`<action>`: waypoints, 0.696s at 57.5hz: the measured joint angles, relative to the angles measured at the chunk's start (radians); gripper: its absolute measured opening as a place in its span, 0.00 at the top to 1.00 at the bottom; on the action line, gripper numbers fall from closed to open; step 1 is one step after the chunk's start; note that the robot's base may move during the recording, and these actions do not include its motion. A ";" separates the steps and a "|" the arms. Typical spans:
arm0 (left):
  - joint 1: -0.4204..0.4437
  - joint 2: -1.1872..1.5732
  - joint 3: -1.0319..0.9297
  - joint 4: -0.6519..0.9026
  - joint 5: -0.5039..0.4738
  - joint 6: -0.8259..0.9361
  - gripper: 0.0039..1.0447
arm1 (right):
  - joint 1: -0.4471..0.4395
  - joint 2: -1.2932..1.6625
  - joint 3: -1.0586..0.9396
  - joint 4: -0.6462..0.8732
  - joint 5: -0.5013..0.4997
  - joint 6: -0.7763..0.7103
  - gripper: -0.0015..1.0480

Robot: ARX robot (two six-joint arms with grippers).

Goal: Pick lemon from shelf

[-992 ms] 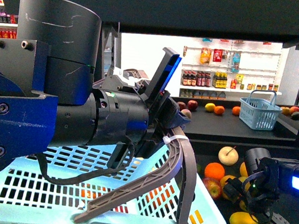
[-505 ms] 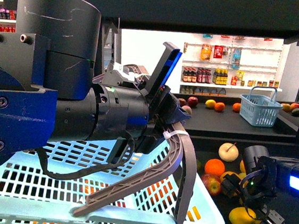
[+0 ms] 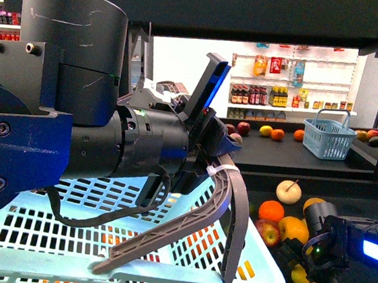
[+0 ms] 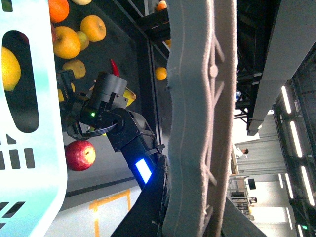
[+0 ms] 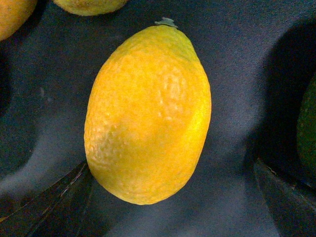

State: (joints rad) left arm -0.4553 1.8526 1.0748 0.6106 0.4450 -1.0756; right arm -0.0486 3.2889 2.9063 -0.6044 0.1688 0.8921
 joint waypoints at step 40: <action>0.000 0.000 0.000 0.000 0.000 0.000 0.91 | -0.036 0.021 0.000 0.065 0.006 -0.085 0.44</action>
State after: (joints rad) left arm -0.4553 1.8526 1.0748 0.6106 0.4450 -1.0752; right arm -0.0849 3.3099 2.9063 -0.5396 0.1749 0.8070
